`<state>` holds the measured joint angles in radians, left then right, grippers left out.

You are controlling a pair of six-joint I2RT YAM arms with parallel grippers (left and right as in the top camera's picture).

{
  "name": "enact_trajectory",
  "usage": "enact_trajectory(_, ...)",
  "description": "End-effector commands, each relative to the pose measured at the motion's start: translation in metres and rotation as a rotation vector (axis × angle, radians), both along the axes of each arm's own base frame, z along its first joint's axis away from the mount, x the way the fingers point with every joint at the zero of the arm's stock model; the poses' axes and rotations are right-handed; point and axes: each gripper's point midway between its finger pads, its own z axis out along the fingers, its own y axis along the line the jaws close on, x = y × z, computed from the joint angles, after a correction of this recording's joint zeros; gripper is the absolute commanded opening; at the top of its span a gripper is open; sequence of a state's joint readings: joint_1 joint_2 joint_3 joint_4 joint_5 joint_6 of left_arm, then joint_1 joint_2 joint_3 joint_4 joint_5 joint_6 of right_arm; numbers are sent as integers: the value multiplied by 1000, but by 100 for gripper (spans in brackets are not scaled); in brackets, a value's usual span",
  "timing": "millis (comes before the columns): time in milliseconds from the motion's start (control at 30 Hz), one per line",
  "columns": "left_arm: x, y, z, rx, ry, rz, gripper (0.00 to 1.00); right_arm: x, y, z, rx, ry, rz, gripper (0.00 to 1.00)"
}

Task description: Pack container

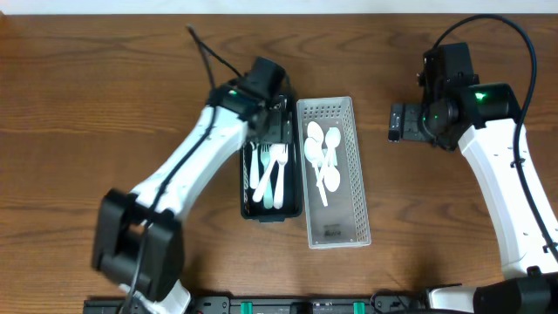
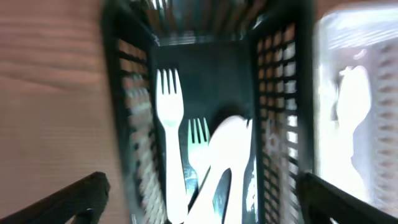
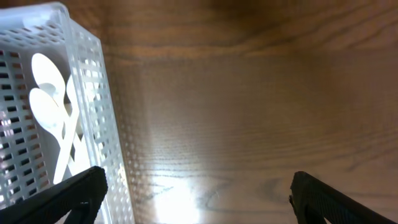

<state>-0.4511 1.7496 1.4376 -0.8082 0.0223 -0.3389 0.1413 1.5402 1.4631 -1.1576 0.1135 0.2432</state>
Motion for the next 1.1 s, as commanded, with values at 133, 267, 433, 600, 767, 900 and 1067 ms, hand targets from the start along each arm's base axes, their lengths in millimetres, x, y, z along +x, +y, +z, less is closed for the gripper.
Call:
enact_trajectory(133,5,50,92,21,-249,96,98,16,-1,5,-40,-60,87,99)
enact_trajectory(267,5,96,125,64,-347,216,98,20,18,6,-31,-75,277,93)
enact_trajectory(433,-3,148,148,54,-395,372,98,9,54,-1,36,-39,513,6)
enact_trajectory(600,-13,189,149,40,-373,540,98,3,86,-30,29,54,630,1)
enact_trajectory(767,-23,201,139,60,-317,568,98,16,133,-61,12,50,781,1)
enact_trajectory(900,-31,201,129,74,-274,565,98,37,161,-76,8,-21,837,1)
enact_trajectory(1067,-36,201,124,83,-245,564,98,52,172,-102,-13,-28,897,1)
